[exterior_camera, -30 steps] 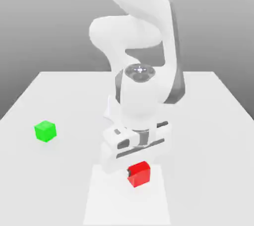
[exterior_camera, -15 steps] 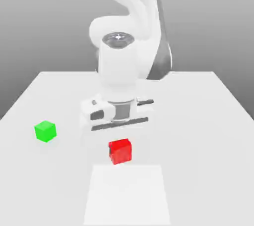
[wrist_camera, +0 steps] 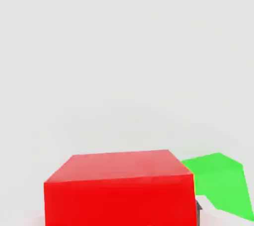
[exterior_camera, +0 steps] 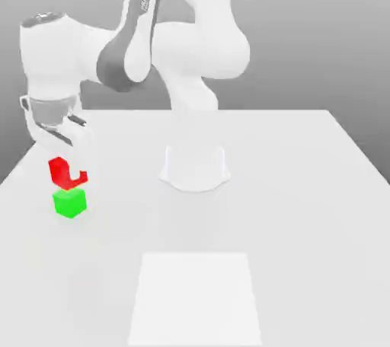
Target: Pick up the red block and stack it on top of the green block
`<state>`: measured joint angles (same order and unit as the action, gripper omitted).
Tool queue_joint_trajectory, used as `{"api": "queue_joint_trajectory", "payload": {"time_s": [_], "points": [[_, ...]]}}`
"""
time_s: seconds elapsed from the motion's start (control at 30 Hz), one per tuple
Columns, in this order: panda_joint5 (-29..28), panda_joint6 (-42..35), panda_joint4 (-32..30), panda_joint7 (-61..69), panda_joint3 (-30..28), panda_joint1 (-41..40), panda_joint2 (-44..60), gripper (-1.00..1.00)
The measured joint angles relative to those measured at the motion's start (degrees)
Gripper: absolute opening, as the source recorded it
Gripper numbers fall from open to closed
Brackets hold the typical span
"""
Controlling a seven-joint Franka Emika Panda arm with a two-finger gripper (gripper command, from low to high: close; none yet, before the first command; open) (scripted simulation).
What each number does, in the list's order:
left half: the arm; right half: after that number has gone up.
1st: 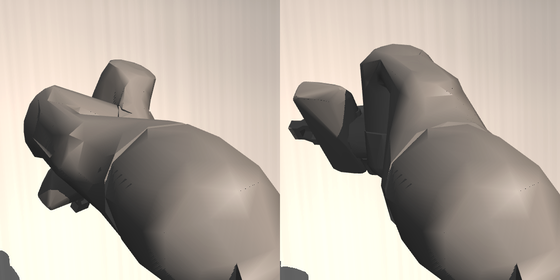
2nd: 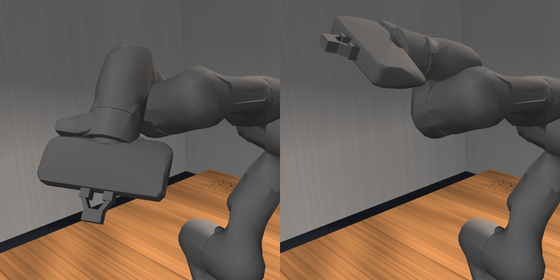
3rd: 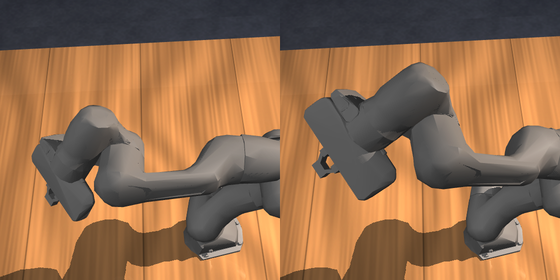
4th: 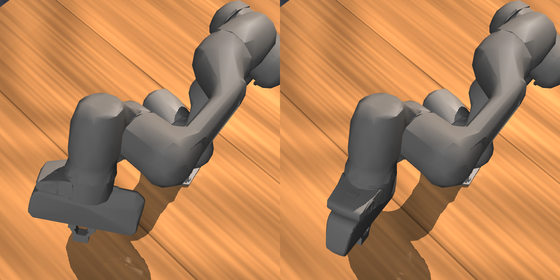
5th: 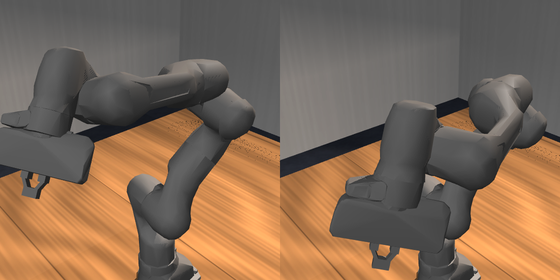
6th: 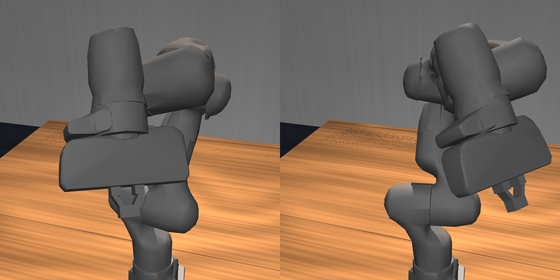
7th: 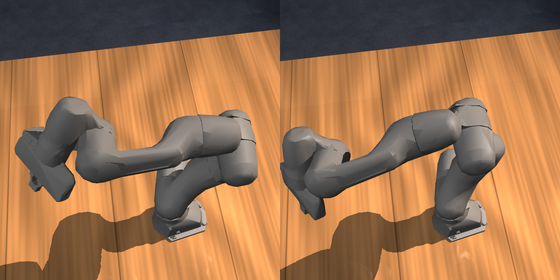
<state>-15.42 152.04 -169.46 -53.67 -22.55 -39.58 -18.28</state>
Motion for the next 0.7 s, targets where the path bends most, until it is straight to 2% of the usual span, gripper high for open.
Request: {"api": "queue_joint_trajectory", "payload": {"time_s": [0.1, 0.5, 0.67, 0.7], "points": [[1.21, 0.50, -0.53, -1.13, -2.33, -2.45, 0.62, -1.00], [16.57, 9.68, 0.07, 8.97, -7.19, 6.41, 11.71, -1.00], [18.09, 15.98, -0.23, 10.02, -7.72, 6.84, 17.02, -1.00], [17.35, 17.09, -0.33, 9.51, -8.02, 6.77, 17.86, 1.00]]}}
